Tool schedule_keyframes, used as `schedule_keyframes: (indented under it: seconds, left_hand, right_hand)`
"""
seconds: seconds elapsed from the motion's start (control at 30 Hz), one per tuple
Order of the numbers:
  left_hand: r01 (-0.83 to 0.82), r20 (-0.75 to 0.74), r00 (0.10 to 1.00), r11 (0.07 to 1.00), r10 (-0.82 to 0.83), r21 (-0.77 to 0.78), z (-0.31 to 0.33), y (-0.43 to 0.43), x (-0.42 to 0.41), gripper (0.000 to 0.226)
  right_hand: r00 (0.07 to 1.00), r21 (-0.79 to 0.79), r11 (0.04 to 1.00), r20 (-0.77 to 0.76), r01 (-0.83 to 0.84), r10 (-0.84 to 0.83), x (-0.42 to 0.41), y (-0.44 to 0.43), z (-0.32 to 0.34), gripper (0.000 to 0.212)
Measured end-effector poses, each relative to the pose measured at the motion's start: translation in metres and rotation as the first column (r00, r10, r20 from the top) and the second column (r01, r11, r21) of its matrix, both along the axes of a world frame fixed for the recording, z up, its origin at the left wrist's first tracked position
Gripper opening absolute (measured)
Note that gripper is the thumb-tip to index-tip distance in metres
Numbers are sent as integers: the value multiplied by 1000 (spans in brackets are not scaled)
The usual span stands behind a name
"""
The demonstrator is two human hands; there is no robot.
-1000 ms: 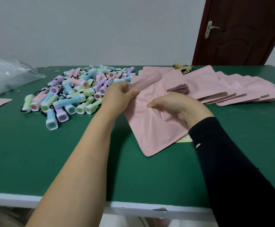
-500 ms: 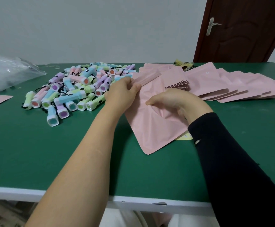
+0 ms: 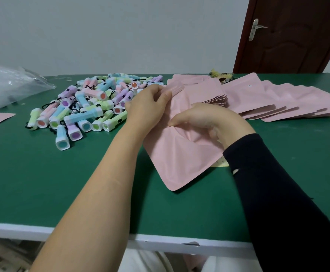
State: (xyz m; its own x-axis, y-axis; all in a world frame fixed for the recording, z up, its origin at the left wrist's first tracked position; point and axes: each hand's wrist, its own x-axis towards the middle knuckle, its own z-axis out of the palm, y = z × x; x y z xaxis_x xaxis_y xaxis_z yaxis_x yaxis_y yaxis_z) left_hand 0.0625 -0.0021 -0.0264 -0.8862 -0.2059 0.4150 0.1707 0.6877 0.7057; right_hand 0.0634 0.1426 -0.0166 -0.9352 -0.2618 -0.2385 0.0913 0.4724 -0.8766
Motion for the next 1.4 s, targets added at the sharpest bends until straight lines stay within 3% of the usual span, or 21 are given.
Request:
schedule_keyframes:
  seconds: [0.23,0.67,0.77,0.87,0.97,1.07,1.3,1.4]
  left_hand:
    - [47,36,998,999,-46,-7,0,2,1,21]
    - [52,43,998,999,-52,-5,-2,2,1,16]
    - [59,70,996,997,-56,-43,-3,2,0,14]
    - [54,57,997,993,-48,-106,-4,4,-1,27]
    - [41,49,998,988,-34,-148,-5,6,-3,32]
    - [15,51,999,981,-5,-195,-7,5,-5,36]
    - [1,85,996,979,17,-205,-7,-13,-8,38]
    - [-10,113,993,987,29,-161,-6,-25,-9,39]
  right_hand:
    - [1000,12,1000,-1,-25,25,1,-9,-6,25]
    - [995,53,995,-34,-87,89,1,-14,-10,31]
    - [995,-114,994,-99,0,-11,-5,-10,-7,5]
    - [966,-274,956,-201,102,-160,-10,-4,-6,9]
    - [901,-239,961,-373,136,-220,-13,-6,-10,19]
    - [848,-247,952,-451,181,-278,-18,-10,-12,15]
    - [807,-359,880,-389,310,-444,-23,-5,-11,10]
    - [805,-451,812,-281,369,-522,-23,4,-6,16]
